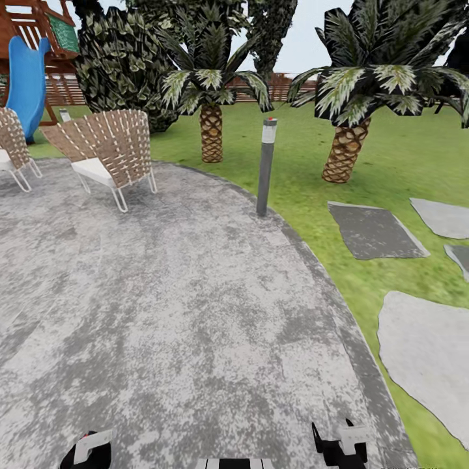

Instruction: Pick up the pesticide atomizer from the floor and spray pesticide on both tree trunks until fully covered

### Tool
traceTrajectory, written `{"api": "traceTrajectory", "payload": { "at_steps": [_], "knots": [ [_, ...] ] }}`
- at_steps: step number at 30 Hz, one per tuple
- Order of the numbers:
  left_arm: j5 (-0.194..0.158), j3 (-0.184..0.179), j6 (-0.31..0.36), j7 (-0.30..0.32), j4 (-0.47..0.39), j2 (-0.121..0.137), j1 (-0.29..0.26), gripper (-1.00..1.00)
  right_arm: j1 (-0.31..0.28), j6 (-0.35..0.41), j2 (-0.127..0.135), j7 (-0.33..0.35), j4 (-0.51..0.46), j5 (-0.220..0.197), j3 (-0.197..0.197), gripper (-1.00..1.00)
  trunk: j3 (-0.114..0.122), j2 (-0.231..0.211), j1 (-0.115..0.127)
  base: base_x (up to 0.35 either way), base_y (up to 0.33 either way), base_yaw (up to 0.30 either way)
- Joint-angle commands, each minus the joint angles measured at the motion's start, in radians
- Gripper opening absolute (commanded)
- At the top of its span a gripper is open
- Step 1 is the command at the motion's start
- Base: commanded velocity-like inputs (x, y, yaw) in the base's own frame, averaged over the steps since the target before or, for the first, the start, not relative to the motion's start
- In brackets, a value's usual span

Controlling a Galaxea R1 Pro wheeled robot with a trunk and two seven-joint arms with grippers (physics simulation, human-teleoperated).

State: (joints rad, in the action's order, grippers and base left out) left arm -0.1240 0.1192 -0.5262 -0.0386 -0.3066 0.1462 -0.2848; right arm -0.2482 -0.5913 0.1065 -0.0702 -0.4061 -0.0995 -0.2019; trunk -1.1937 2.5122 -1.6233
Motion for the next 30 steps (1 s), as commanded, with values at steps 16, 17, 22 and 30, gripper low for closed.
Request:
{"api": "traceTrajectory", "payload": {
  "at_steps": [16, 17, 22, 30],
  "knots": [
    [0.0, 0.0, 0.0, 0.0, 0.003, 0.0, 0.001, -1.0, 0.0, -0.002, -0.001, 0.0, 0.005, 0.0, -0.001, 1.0, 0.078, -0.004, 0.007, 0.0, 0.0, -0.212],
    [0.0, 0.0, 0.0, 0.0, 0.004, 0.0, 0.001, -1.0, 0.0, -0.002, -0.002, 0.0, 0.006, 0.0, -0.001, 1.0, 0.082, -0.004, 0.008, 0.0, 0.0, -0.046],
    [0.0, 0.0, 0.0, 0.0, 0.004, 0.0, 0.001, -1.0, 0.0, -0.001, -0.002, 0.0, 0.005, -0.002, -0.001, 1.0, 0.101, -0.005, 0.01, 0.0, 0.0, -0.014],
    [0.0, 0.0, 0.0, 0.0, 0.006, -0.002, 0.001, -1.0, 0.0, -0.002, -0.007, 0.0, 0.007, 0.0, 0.0, 1.0, 0.132, -0.007, 0.013, 0.0, 0.0, -0.001]
  ]
}}
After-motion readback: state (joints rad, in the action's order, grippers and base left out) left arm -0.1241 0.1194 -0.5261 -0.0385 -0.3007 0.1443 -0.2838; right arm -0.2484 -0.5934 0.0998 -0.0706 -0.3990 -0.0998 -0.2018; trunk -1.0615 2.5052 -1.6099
